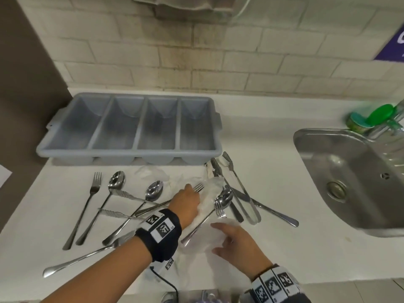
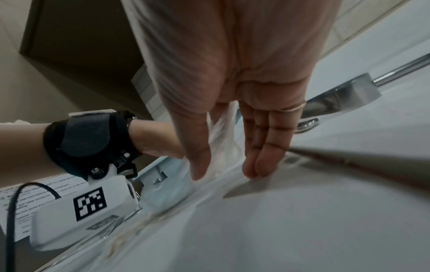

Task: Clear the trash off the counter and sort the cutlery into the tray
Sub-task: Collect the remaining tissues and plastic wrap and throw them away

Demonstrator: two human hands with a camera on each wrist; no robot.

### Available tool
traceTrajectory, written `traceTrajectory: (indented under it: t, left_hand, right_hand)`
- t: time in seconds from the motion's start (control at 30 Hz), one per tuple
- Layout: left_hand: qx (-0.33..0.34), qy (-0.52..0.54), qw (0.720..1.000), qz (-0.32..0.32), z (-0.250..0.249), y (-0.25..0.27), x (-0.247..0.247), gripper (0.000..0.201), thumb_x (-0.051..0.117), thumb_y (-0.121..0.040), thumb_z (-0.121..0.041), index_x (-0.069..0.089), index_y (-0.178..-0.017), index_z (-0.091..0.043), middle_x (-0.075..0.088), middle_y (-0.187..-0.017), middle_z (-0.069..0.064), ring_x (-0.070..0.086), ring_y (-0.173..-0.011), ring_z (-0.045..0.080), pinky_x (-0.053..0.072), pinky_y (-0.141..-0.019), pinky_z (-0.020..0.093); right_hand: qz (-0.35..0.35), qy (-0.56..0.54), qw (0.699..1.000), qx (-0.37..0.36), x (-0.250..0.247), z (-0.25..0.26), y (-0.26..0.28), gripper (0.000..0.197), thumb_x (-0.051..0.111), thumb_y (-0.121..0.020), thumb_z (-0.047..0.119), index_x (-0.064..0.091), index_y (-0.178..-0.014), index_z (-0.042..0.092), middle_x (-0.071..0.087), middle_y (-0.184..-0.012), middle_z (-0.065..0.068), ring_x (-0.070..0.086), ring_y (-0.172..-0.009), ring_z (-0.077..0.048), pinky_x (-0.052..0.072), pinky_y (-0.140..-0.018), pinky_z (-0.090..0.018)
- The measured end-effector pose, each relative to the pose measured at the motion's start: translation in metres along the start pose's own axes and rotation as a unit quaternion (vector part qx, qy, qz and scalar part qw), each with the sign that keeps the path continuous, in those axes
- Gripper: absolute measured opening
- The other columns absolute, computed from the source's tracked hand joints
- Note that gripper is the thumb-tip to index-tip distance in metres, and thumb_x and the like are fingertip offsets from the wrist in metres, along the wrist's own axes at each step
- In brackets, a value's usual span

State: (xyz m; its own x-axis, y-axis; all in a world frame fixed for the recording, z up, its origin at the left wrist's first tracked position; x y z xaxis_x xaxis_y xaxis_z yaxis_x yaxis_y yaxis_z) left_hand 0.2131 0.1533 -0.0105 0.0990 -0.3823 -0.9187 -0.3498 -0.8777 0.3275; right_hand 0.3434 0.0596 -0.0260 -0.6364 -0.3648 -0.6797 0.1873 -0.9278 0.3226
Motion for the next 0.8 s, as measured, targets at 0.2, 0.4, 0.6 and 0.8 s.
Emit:
traceTrajectory:
  t: [0.2,0.4,0.6,0.8]
  left_hand:
    - [-0.002,0.12,0.99,-0.068,0.008,0.003,-0.027,0.025,0.048,-0.087,-0.006,0.058,-0.11,-0.008,0.063,-0.112,0.012,0.06,-0.099,0.029,0.044,-0.079,0.032]
    - [-0.002,0.254,0.93,-0.264,0.023,0.025,-0.09,0.019,0.049,-0.089,-0.002,0.062,-0.1,-0.012,0.057,-0.103,-0.003,0.06,-0.089,0.02,0.044,-0.078,0.024]
    - [-0.031,0.348,0.816,-0.461,0.048,0.063,-0.151,0.025,0.05,-0.088,0.002,0.058,-0.088,-0.022,0.053,-0.092,-0.009,0.052,-0.082,-0.007,0.042,-0.077,0.004]
    - [-0.068,0.391,0.723,-0.565,0.095,0.125,-0.185,0.045,0.046,-0.087,0.0,0.052,-0.08,-0.044,0.065,-0.092,0.016,0.067,-0.075,0.022,0.057,-0.071,0.037]
  right_hand:
    - [-0.078,-0.064,0.993,-0.065,-0.062,0.021,-0.014,0.035,0.068,-0.079,0.033,0.055,-0.108,0.047,0.059,-0.091,0.014,0.053,-0.063,-0.006,0.051,-0.066,-0.02]
    - [-0.151,-0.068,0.984,-0.061,-0.099,0.041,-0.069,0.025,0.048,-0.091,0.015,0.057,-0.107,0.033,0.062,-0.104,0.0,0.061,-0.089,-0.016,0.052,-0.087,-0.034]
    - [-0.067,0.097,0.989,-0.088,-0.085,0.075,-0.132,0.026,0.045,-0.089,0.001,0.065,-0.105,0.005,0.067,-0.108,-0.017,0.057,-0.096,-0.024,0.04,-0.099,-0.035]
    - [0.038,0.302,0.948,-0.09,-0.043,0.078,-0.163,0.036,0.055,-0.087,0.014,0.049,-0.122,0.006,0.057,-0.121,-0.02,0.057,-0.109,-0.034,0.048,-0.093,-0.039]
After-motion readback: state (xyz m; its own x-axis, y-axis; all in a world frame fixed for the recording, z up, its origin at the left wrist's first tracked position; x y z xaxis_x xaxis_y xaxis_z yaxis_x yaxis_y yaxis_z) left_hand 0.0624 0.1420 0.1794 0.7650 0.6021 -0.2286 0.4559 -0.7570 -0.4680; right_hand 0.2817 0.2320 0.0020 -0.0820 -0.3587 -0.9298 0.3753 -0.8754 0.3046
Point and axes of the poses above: each hand's wrist, its own y-axis away from the middle knuckle, its own x-axis out of the palm, z = x × y, the point moved 7 cm from there along -y, towards the middle knuckle
